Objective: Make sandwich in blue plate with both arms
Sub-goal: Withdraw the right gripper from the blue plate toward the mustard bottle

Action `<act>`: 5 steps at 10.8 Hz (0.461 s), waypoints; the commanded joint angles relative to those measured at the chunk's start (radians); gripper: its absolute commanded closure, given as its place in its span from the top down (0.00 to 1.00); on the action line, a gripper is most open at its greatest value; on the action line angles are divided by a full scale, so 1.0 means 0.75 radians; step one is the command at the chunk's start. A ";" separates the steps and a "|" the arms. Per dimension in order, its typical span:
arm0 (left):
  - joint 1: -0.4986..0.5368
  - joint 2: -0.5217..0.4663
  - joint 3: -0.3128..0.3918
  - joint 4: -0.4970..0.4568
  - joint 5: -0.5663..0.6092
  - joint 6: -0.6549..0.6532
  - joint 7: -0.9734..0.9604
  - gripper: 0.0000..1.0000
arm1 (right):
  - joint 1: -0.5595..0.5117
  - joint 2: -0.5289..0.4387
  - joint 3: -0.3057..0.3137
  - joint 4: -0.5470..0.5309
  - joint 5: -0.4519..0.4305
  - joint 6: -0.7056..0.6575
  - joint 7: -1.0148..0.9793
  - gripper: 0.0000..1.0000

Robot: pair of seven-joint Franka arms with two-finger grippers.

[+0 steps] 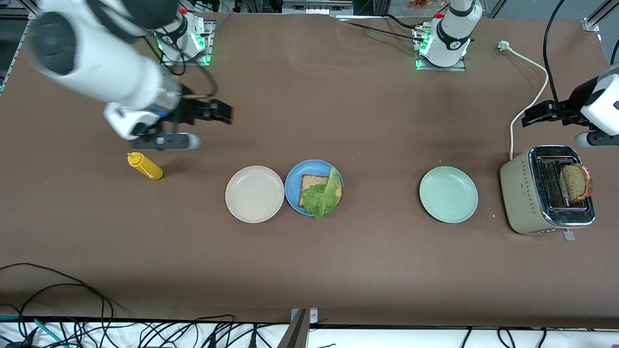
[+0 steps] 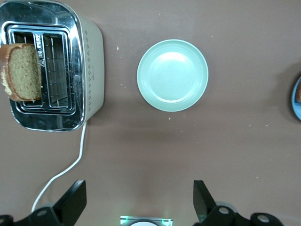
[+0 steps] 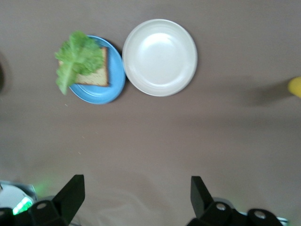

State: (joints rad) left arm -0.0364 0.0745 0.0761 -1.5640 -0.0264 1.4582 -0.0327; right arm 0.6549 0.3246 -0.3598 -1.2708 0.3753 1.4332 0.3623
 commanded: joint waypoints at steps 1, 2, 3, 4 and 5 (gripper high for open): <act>0.026 -0.030 -0.022 0.017 -0.043 0.031 0.005 1.00 | -0.222 -0.087 0.040 -0.054 -0.154 -0.146 -0.314 1.00; 0.028 -0.030 -0.018 0.015 -0.038 0.062 0.007 1.00 | -0.282 -0.101 0.091 -0.052 -0.331 -0.144 -0.433 1.00; 0.028 -0.028 -0.016 0.013 -0.040 0.064 0.013 1.00 | -0.341 -0.116 0.117 -0.058 -0.391 -0.140 -0.515 1.00; 0.028 -0.028 -0.016 0.013 -0.040 0.062 0.013 1.00 | -0.380 -0.116 0.114 -0.069 -0.412 -0.132 -0.556 1.00; 0.028 -0.028 -0.016 0.007 -0.040 0.064 0.011 1.00 | -0.403 -0.122 0.105 -0.119 -0.467 -0.077 -0.605 1.00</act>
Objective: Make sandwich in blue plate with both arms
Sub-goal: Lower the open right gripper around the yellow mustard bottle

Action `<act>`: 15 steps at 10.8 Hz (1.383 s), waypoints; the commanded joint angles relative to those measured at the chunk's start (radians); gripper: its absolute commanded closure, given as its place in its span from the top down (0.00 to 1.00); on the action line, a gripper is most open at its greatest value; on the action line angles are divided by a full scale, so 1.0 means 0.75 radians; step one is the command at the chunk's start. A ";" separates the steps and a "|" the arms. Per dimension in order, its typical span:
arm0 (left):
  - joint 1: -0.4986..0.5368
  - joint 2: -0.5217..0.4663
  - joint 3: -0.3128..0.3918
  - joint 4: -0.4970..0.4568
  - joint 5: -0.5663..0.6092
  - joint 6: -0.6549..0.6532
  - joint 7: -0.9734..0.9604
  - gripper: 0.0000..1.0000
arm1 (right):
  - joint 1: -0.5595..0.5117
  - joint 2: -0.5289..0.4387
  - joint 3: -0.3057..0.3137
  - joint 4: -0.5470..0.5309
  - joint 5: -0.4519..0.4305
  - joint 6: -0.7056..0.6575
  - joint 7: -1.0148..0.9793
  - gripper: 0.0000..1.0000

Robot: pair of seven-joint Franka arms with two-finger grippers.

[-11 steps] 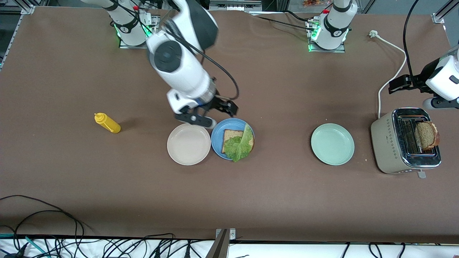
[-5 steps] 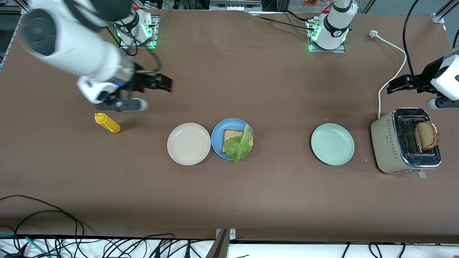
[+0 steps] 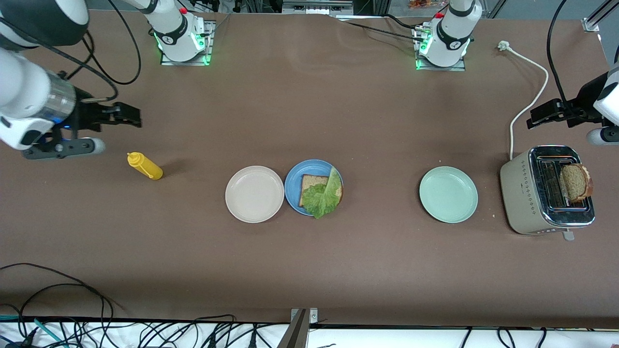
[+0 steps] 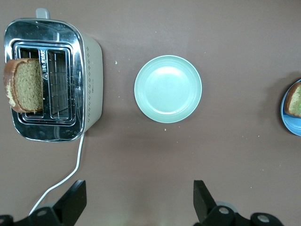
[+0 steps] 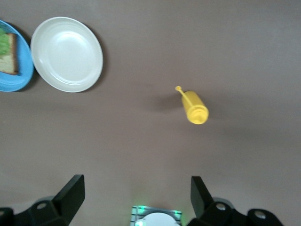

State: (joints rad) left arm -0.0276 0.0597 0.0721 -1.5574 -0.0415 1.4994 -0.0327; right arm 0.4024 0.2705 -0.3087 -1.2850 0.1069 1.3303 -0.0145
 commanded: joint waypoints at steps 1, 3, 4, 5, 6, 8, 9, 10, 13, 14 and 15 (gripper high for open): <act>0.018 -0.008 -0.010 -0.008 -0.020 0.009 0.013 1.00 | -0.121 -0.086 0.043 -0.196 -0.158 0.158 -0.188 1.00; 0.018 -0.008 -0.010 -0.014 -0.022 0.007 0.011 1.00 | -0.168 -0.198 0.043 -0.459 -0.167 0.373 -0.271 1.00; 0.018 -0.008 -0.010 -0.016 -0.022 0.007 0.009 1.00 | -0.168 -0.286 0.041 -0.619 -0.185 0.518 -0.281 1.00; 0.018 -0.008 -0.010 -0.016 -0.022 0.007 0.009 1.00 | -0.170 -0.366 0.031 -0.768 -0.187 0.677 -0.356 1.00; 0.018 -0.006 -0.010 -0.016 -0.022 0.007 0.009 1.00 | -0.170 -0.421 -0.001 -0.873 -0.167 0.794 -0.450 0.99; 0.018 -0.002 -0.010 -0.018 -0.022 0.007 0.007 1.00 | -0.170 -0.453 -0.083 -0.986 -0.021 0.917 -0.681 0.98; 0.018 0.000 -0.010 -0.018 -0.022 0.007 0.007 1.00 | -0.170 -0.455 -0.130 -1.063 0.053 1.029 -0.824 0.98; 0.018 0.000 -0.010 -0.018 -0.020 0.007 0.007 1.00 | -0.170 -0.467 -0.171 -1.135 0.121 1.126 -0.971 0.98; 0.018 0.004 -0.010 -0.020 -0.022 0.007 0.007 1.00 | -0.170 -0.469 -0.275 -1.242 0.590 1.163 -1.623 0.98; 0.020 0.004 -0.006 -0.020 -0.022 0.007 0.007 1.00 | -0.172 -0.447 -0.318 -1.262 0.711 1.159 -1.799 0.98; 0.022 0.004 -0.006 -0.020 -0.022 0.007 0.007 1.00 | -0.172 -0.420 -0.345 -1.283 0.806 1.153 -1.951 0.98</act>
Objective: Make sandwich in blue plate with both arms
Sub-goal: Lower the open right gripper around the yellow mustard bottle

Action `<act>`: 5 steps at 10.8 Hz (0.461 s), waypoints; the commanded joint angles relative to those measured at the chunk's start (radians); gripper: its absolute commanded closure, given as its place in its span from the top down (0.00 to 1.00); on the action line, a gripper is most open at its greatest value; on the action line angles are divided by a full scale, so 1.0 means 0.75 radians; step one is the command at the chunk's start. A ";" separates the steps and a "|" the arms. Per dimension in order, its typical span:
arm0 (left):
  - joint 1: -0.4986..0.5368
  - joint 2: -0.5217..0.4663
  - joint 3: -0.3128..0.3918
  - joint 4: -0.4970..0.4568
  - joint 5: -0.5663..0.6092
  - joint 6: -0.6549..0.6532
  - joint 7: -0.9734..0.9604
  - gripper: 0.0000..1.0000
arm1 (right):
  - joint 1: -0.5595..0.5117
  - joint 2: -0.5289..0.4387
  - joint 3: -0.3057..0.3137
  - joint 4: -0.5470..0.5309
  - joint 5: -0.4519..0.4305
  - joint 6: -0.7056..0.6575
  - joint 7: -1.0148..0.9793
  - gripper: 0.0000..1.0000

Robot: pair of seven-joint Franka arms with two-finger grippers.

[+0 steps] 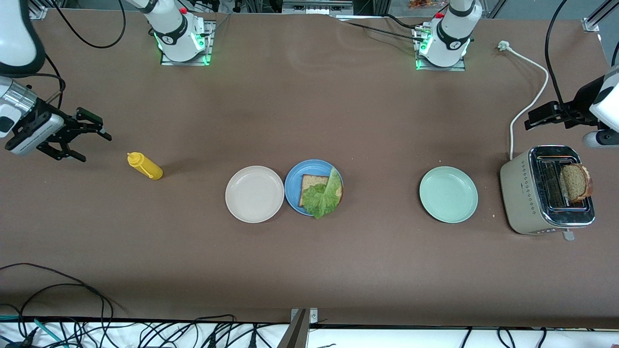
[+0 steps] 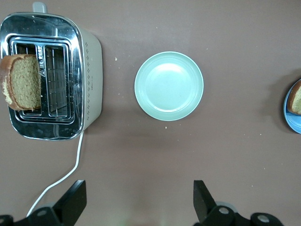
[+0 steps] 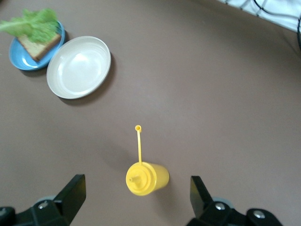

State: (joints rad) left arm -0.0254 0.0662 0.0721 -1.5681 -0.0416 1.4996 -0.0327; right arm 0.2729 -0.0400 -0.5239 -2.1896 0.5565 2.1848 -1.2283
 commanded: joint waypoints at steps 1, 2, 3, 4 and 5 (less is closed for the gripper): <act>0.024 -0.004 -0.006 -0.006 -0.020 0.007 0.007 1.00 | -0.012 0.035 -0.076 -0.081 0.294 0.008 -0.486 0.99; 0.024 -0.004 -0.006 -0.006 -0.020 0.007 0.007 1.00 | -0.026 0.090 -0.097 -0.081 0.376 -0.003 -0.639 0.99; 0.022 -0.004 -0.008 -0.006 -0.022 0.007 0.005 1.00 | -0.030 0.149 -0.123 -0.079 0.478 -0.059 -0.762 0.99; 0.022 -0.006 -0.010 -0.006 -0.022 0.007 0.005 1.00 | -0.039 0.212 -0.152 -0.079 0.576 -0.121 -0.889 0.99; 0.022 -0.004 -0.010 -0.006 -0.022 0.007 0.005 1.00 | -0.041 0.278 -0.175 -0.075 0.672 -0.184 -1.016 0.99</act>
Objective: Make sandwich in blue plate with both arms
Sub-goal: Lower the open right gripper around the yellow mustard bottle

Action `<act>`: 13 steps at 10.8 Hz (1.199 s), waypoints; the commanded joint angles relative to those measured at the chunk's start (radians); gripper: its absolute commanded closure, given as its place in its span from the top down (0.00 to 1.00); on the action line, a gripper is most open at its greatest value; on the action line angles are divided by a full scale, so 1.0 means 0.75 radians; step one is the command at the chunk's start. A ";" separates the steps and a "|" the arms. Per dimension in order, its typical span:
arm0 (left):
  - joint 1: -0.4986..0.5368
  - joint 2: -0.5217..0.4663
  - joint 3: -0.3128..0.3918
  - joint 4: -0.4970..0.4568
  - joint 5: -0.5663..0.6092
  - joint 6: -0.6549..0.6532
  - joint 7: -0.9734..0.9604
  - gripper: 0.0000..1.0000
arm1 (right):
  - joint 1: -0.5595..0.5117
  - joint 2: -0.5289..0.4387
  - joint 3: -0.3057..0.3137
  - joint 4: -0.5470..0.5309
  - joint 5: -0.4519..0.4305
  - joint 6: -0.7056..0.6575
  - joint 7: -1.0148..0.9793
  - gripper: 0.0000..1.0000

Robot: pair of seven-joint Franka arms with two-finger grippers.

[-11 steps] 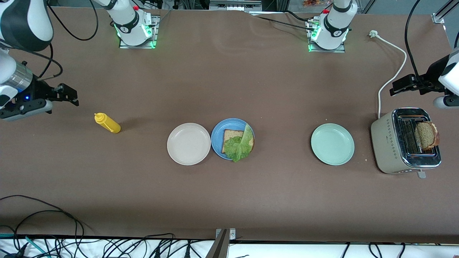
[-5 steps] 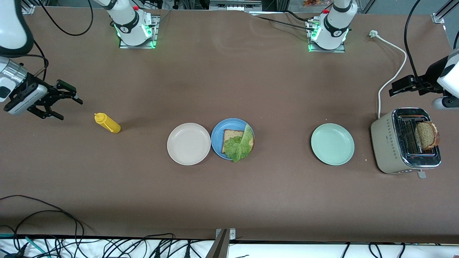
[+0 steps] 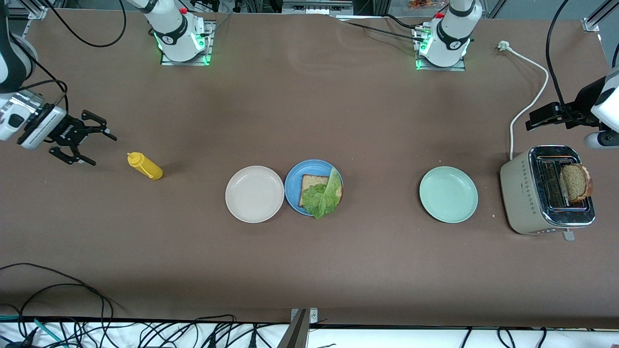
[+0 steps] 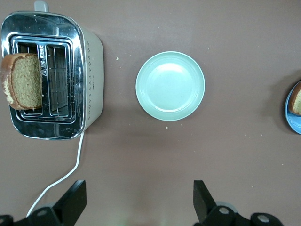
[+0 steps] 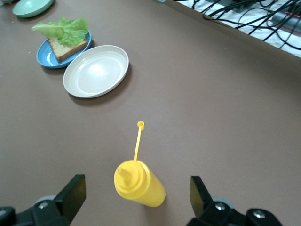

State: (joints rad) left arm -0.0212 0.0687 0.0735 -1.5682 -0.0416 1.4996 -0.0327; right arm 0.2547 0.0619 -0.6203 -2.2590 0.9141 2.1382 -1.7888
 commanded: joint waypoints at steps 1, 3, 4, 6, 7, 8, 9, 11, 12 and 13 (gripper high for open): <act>0.016 -0.008 -0.012 -0.006 -0.022 0.007 0.005 1.00 | -0.016 0.199 -0.077 0.022 0.269 -0.203 -0.341 0.99; 0.016 -0.006 -0.012 -0.006 -0.020 0.007 0.005 1.00 | -0.020 0.279 -0.091 0.026 0.333 -0.263 -0.427 0.99; 0.016 -0.006 -0.012 -0.006 -0.022 0.007 0.005 1.00 | -0.033 0.314 -0.093 0.030 0.350 -0.310 -0.468 0.99; 0.018 -0.006 -0.012 -0.006 -0.020 0.007 0.005 1.00 | -0.035 0.363 -0.122 0.036 0.364 -0.362 -0.513 0.99; 0.018 -0.004 -0.012 -0.006 -0.020 0.007 0.005 1.00 | -0.035 0.390 -0.122 0.036 0.407 -0.368 -0.574 0.99; 0.018 -0.004 -0.012 -0.006 -0.020 0.007 0.005 1.00 | -0.037 0.435 -0.124 0.040 0.452 -0.406 -0.625 0.99; 0.018 -0.004 -0.012 -0.006 -0.020 0.007 0.005 1.00 | -0.043 0.500 -0.126 0.066 0.495 -0.465 -0.672 0.99; 0.018 -0.004 -0.012 -0.006 -0.022 0.007 0.005 1.00 | -0.045 0.606 -0.126 0.136 0.566 -0.564 -0.726 0.99; 0.018 -0.004 -0.012 -0.006 -0.022 0.007 0.005 1.00 | -0.045 0.635 -0.126 0.163 0.581 -0.591 -0.728 0.99; 0.018 -0.002 -0.012 -0.006 -0.020 0.007 0.005 1.00 | -0.049 0.654 -0.126 0.185 0.581 -0.605 -0.738 0.99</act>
State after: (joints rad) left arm -0.0202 0.0717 0.0725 -1.5682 -0.0416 1.4996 -0.0327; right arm 0.2280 0.4847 -0.7077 -2.1888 1.3226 1.7451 -2.3141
